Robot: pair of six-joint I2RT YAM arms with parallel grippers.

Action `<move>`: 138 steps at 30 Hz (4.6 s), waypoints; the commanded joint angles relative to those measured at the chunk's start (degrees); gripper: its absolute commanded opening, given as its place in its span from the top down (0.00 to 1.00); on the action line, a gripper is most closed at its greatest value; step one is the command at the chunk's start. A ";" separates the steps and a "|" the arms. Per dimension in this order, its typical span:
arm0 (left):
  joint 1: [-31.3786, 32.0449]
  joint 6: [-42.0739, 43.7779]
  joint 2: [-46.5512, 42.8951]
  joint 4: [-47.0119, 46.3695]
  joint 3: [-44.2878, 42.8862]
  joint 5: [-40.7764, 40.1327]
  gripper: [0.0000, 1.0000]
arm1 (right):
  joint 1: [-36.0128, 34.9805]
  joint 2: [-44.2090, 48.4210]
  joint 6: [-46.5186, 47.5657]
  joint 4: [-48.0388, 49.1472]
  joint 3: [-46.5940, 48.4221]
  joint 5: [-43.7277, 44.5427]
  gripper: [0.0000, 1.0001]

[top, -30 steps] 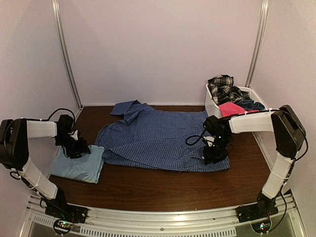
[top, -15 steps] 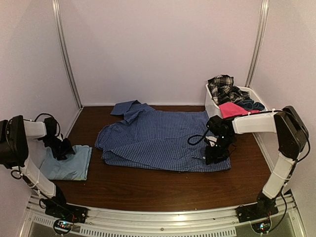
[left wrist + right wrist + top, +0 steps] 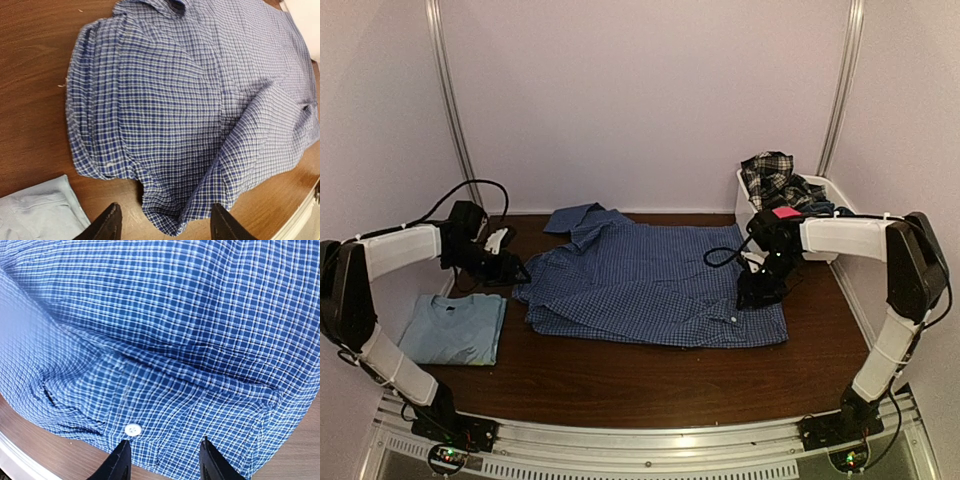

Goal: Fold and stack the mixed laundry pile
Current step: Adjust the 1/3-folded shirt at the center of the board, then move the 1/3-folded shirt to the center of the board, then pick up the 1/3-folded shirt from the center of the board.

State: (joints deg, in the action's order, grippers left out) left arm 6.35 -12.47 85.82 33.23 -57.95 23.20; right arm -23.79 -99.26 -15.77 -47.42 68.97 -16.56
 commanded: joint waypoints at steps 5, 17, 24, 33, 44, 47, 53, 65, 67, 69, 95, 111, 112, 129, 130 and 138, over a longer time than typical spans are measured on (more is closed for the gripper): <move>0.61 5.62 -1.38 0.33 6.09 17.46 0.26 | 1.80 -3.70 1.42 2.82 -5.44 -4.51 0.53; 3.66 6.66 8.70 -7.10 6.03 15.24 0.26 | 2.08 -6.86 3.10 5.12 -9.11 -4.63 0.53; 5.16 4.99 15.15 4.49 3.99 9.78 0.49 | 2.41 -7.26 3.53 3.95 -9.75 -3.05 0.53; 4.72 -1.50 14.46 19.27 5.49 -2.49 0.57 | 2.52 -5.80 3.79 0.88 -11.02 -1.32 0.53; 4.31 -2.91 6.57 24.01 -4.88 -15.33 0.32 | 2.33 -0.69 7.04 -6.26 -7.57 -4.54 0.54; 4.12 -3.27 4.37 21.81 -6.73 -12.07 0.47 | 2.35 0.92 7.48 -8.08 -4.37 -7.39 0.53; 5.07 -2.82 3.88 15.33 -8.55 3.87 0.53 | 2.43 -0.15 7.36 -7.75 1.43 -7.87 0.53; 12.28 -8.30 13.06 3.68 -4.56 0.85 0.60 | 2.18 -9.16 7.16 -0.06 0.21 -11.10 0.54; 12.28 -9.05 14.61 3.18 -2.11 -0.62 0.63 | 2.17 -9.16 7.16 0.30 -2.05 -10.63 0.55; 12.28 -10.16 15.09 2.77 1.05 -0.61 0.65 | 2.17 -8.23 6.80 0.64 -4.45 -10.40 0.55; 13.95 -12.94 -7.76 12.55 1.28 -3.12 0.30 | -4.22 9.08 -1.58 -4.39 -14.00 -10.61 0.51; 19.60 -15.20 5.15 5.71 8.96 -2.75 0.57 | 1.00 -7.13 4.09 -1.88 -6.06 -6.04 0.51; 20.83 -16.20 4.05 6.34 10.16 -2.61 0.58 | 1.49 -7.50 4.37 -2.19 -5.93 -5.28 0.51; 23.16 -13.33 -2.42 10.76 -4.22 -1.33 0.31 | 4.86 0.81 6.21 -2.59 -2.70 -10.39 0.49; 22.93 -12.09 0.23 11.12 -6.66 -2.34 0.30 | 5.31 1.29 5.64 -2.12 -1.95 -10.27 0.49; 20.90 -9.14 12.80 9.22 -9.23 -10.18 0.43 | 5.28 -0.10 3.31 -0.50 -2.78 -12.53 0.51</move>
State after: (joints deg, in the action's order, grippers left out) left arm 28.08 -25.30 93.69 41.69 -68.27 18.28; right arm -18.24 -99.55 -10.76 -49.28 67.88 -27.35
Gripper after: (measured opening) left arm 0.597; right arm 0.499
